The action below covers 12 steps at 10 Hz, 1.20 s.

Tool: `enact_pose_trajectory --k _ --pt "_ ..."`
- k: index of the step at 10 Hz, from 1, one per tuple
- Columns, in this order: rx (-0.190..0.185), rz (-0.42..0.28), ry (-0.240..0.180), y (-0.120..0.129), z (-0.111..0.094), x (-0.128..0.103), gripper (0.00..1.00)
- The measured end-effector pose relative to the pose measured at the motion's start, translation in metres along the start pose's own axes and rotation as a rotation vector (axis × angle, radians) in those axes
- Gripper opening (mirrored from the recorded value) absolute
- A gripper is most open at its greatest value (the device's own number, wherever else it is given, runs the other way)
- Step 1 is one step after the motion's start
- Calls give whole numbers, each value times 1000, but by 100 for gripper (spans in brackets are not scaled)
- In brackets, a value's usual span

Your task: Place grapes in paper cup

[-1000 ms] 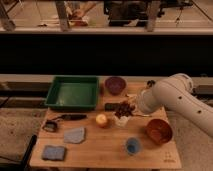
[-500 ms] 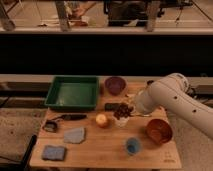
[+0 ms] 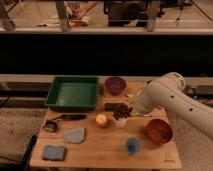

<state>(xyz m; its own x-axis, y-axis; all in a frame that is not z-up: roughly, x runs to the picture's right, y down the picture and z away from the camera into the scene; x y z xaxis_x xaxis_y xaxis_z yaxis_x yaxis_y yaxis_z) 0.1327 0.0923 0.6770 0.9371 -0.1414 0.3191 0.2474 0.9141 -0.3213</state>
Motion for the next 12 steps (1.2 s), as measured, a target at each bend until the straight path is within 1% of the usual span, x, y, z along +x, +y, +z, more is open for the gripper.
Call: enact_pose_trajectory --k 4,7,12 --pt "-15 17 26 0 0 13 5" --pt "-28 18 38 0 2 16 5" --pt "-63 -5 48 2 13 13 5"
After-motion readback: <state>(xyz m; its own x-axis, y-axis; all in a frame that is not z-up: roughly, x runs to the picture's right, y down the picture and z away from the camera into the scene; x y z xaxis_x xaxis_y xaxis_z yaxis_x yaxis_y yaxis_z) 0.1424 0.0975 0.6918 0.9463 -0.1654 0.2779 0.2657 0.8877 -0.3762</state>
